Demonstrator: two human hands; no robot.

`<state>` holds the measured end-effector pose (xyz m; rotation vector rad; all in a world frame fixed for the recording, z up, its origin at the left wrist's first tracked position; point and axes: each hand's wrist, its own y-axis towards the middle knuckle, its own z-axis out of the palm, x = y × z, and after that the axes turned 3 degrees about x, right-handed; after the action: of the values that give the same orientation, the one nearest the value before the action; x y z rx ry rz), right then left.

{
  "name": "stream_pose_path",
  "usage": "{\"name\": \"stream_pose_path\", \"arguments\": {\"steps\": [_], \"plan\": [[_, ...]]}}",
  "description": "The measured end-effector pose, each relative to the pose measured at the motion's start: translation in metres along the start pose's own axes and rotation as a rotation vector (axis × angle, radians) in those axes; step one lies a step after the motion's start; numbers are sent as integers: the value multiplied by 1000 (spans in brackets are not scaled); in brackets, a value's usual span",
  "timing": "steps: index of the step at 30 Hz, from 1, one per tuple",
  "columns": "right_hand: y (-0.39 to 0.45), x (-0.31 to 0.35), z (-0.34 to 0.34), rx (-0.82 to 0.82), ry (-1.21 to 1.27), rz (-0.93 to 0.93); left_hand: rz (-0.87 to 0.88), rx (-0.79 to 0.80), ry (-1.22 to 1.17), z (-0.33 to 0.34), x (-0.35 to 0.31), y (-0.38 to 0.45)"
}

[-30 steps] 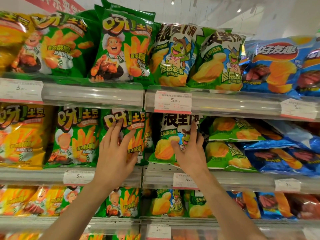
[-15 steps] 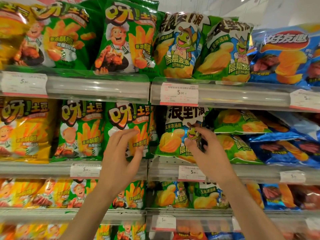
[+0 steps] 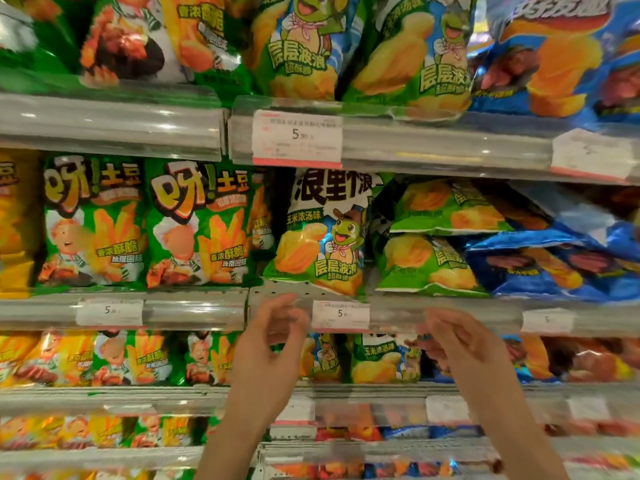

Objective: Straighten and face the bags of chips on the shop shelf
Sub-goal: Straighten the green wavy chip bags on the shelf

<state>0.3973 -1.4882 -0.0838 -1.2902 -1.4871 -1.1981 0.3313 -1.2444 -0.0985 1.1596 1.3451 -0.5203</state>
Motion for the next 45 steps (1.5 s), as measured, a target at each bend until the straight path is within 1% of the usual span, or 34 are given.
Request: {"name": "stream_pose_path", "arguments": {"steps": [3,10,17,20,23,25,27,29,31,34,37,39,42,45], "plan": [[10,-8,-26,-13,15,1,-41,-9,-34,28,-7,-4],[42,-19,-83,34,-3,16,-32,-41,4,91,-30,-7],[57,-10,-120,118,-40,-69,-4,-132,-1,123,-50,1],[62,5,-131,135,-64,-135,48,-174,77,126,-59,12],[73,26,-135,88,-87,-261,134,-182,136,131,-72,27],[89,36,-131,35,-144,-330,179,-166,190,136,-80,43],[107,41,-121,-20,-212,-374,207,-118,276,142,-86,63],[123,44,-109,-87,-292,-465,247,-58,377,146,-91,81],[136,45,-99,-138,-394,-530,257,6,419,150,-95,94],[143,48,-87,-76,-446,-450,207,108,418,155,-96,104],[145,49,-81,-34,-481,-416,193,152,366,156,-95,106],[144,50,-82,-27,-412,-401,178,146,327,154,-95,107],[140,51,-86,11,-236,-353,147,141,198,149,-99,101],[138,60,-90,16,-156,-286,128,93,128,145,-99,93]]}}
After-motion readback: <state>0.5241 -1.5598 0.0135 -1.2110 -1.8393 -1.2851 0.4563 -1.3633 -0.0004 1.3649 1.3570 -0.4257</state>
